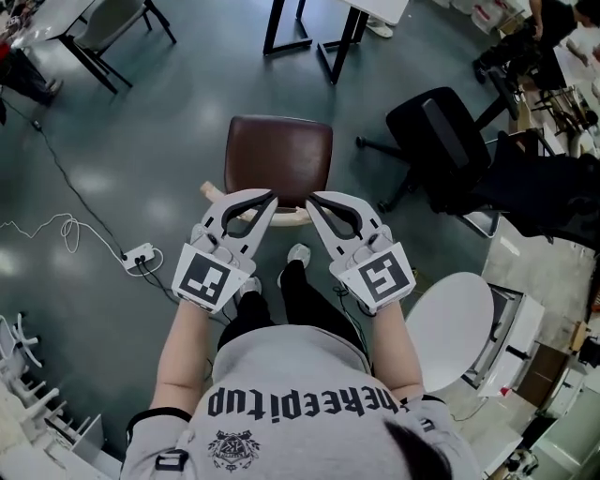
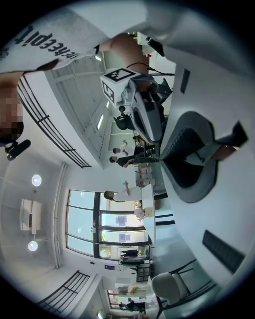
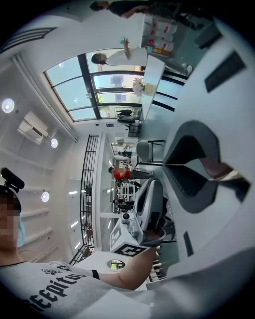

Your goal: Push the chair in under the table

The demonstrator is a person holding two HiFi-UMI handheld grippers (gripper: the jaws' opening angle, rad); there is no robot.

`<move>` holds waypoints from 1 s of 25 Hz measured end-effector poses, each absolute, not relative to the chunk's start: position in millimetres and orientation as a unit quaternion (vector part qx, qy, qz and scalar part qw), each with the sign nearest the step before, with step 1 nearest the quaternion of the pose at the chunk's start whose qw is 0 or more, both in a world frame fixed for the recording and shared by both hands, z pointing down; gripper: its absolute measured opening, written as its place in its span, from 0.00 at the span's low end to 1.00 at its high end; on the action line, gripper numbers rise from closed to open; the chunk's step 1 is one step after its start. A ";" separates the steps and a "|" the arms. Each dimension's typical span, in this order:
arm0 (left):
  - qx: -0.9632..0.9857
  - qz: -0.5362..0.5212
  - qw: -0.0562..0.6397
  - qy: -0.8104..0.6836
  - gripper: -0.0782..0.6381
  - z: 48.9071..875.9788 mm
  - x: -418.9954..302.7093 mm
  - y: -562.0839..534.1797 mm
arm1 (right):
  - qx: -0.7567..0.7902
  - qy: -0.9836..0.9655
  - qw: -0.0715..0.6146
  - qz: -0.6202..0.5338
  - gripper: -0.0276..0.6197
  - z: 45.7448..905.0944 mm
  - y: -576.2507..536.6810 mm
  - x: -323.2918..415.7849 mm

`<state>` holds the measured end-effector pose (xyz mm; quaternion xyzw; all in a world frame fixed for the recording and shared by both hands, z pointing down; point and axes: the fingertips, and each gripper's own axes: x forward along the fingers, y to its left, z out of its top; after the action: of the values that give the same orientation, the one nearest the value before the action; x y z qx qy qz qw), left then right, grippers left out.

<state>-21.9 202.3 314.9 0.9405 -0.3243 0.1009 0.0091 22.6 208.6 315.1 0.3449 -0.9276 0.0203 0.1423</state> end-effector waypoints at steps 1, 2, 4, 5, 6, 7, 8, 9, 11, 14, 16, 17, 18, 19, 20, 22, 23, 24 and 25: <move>0.938 0.110 0.004 -0.327 0.13 319.4 -21.4 200.1 | 0.339 -0.929 0.148 0.023 0.06 320.0 206.7 23.0; 0.937 0.118 -0.002 -0.330 0.13 323.8 -21.0 198.2 | 0.333 -0.930 0.154 0.026 0.06 325.4 205.0 23.3; 0.935 0.132 -0.011 -0.330 0.13 333.1 -20.4 194.7 | 0.322 -0.931 0.167 0.032 0.06 337.3 201.4 23.6; 0.935 0.139 -0.014 -0.327 0.13 338.4 -20.0 193.4 | 0.318 -0.931 0.175 0.034 0.06 343.6 199.7 23.6; 0.935 0.147 -0.015 -0.323 0.13 344.0 -19.8 192.7 | 0.313 -0.931 0.184 0.035 0.06 349.6 198.3 23.3; 0.935 0.156 -0.014 -0.317 0.13 349.9 -19.6 192.5 | 0.309 -0.931 0.192 0.035 0.06 355.0 197.4 22.6; 0.936 0.165 -0.012 -0.312 0.13 355.9 -19.4 192.9 | 0.304 -0.931 0.200 0.034 0.06 360.1 197.0 21.7; 0.936 0.175 -0.011 -0.306 0.13 362.3 -19.0 193.9 | 0.299 -0.931 0.207 0.034 0.06 365.0 197.0 20.9; 0.935 0.200 -0.014 -0.292 0.13 377.9 -16.9 196.7 | 0.290 -0.931 0.220 0.036 0.07 374.7 197.3 20.5; 0.931 0.244 -0.033 -0.268 0.13 402.8 -13.5 200.2 | 0.278 -0.930 0.235 0.043 0.15 389.4 197.0 19.3; 0.928 0.274 -0.041 -0.249 0.13 418.3 -13.0 203.9 | 0.268 -0.931 0.245 0.048 0.16 398.1 198.3 16.3; 0.926 0.287 -0.043 -0.240 0.14 425.6 -12.9 205.9 | 0.263 -0.931 0.249 0.050 0.17 402.1 199.0 14.9; 0.925 0.300 -0.045 -0.231 0.14 432.5 -12.7 207.7 | 0.259 -0.931 0.251 0.053 0.17 406.2 199.5 13.9; 0.923 0.311 -0.048 -0.222 0.14 439.0 -12.3 209.4 | 0.256 -0.931 0.253 0.056 0.17 410.5 200.1 13.3; 0.922 0.320 -0.050 -0.213 0.17 445.0 -11.7 211.2 | 0.252 -0.931 0.257 0.058 0.18 415.2 200.8 13.3; 0.919 0.337 -0.054 -0.196 0.22 455.9 -10.8 215.3 | 0.242 -0.930 0.272 0.057 0.19 425.6 203.4 13.9; 0.918 0.345 -0.055 -0.188 0.22 460.9 -11.0 217.3 | 0.236 -0.929 0.281 0.055 0.20 431.3 205.0 14.4; 0.916 0.352 -0.055 -0.182 0.23 465.7 -11.6 218.9 | 0.230 -0.927 0.292 0.053 0.20 437.2 206.6 15.0; 0.915 0.359 -0.055 -0.177 0.24 470.2 -12.4 220.2 | 0.223 -0.925 0.302 0.051 0.21 443.0 208.2 15.7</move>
<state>-12.4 220.2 470.2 0.9149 -0.1766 0.3587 -0.0555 15.7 208.2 443.0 0.2235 -0.9254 0.0511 0.3017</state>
